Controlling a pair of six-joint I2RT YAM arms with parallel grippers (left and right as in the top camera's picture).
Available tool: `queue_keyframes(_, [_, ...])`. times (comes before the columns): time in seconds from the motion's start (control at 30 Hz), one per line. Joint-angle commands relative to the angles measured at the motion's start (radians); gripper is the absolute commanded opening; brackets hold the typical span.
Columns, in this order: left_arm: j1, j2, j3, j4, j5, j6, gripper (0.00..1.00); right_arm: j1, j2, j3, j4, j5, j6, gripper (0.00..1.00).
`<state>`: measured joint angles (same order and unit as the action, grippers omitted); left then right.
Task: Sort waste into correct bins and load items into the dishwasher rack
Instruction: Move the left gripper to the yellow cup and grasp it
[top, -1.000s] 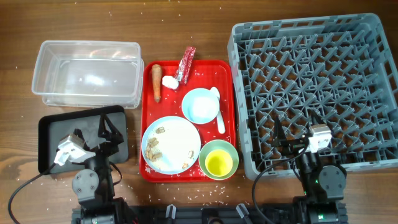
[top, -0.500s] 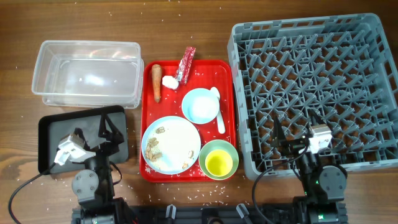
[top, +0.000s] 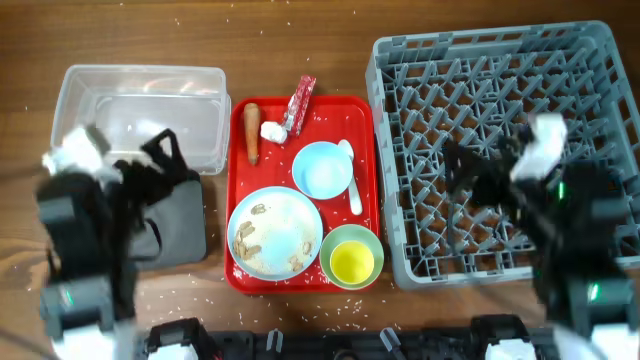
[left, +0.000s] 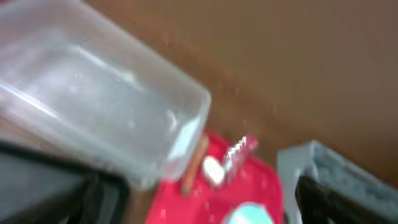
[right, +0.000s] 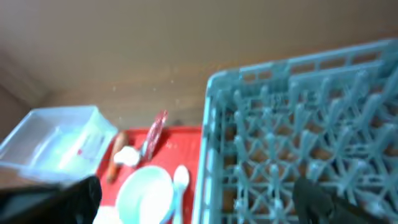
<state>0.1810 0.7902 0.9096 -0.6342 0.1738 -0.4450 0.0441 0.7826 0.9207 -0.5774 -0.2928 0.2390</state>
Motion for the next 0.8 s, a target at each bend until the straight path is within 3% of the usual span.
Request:
queue_keyframes(0.0, [-0.042,0.29,0.334,-0.209,0.122,0.019,1.0,0.0,0.237,0.247,-0.143,-0.119,-0.003,1.0])
queue_keyframes(0.13, [-0.063,0.445,0.424,-0.272,0.391,0.012,1.0,0.0,0.382,0.319,-0.217,-0.202,-0.011,1.0])
queue_keyframes(0.2, [-0.132,0.509,0.424,-0.303,0.443,0.051,0.91,0.0,0.426,0.319,-0.224,-0.19,-0.01,1.0])
queue_keyframes(0.27, [-0.295,0.567,0.424,-0.382,0.372,0.129,0.86,0.0,0.458,0.319,-0.233,-0.09,0.066,1.0])
queue_keyframes(0.33, [-0.448,0.604,0.424,-0.464,0.206,0.127,0.86,-0.003,0.47,0.319,-0.253,-0.007,0.139,1.0])
queue_keyframes(0.4, [-0.606,0.641,0.421,-0.529,0.045,0.118,0.77,-0.031,0.47,0.319,-0.281,0.045,0.21,1.0])
queue_keyframes(0.5, [-0.823,0.694,0.385,-0.526,-0.002,0.094,0.73,-0.084,0.47,0.319,-0.299,0.03,0.217,1.0])
queue_keyframes(0.67, [-1.007,0.764,0.313,-0.467,-0.086,0.101,0.68,-0.098,0.47,0.318,-0.315,0.027,0.212,1.0])
queue_keyframes(0.77, [-1.057,0.807,0.246,-0.411,-0.104,0.097,0.55,-0.098,0.47,0.318,-0.321,0.027,0.212,1.0])
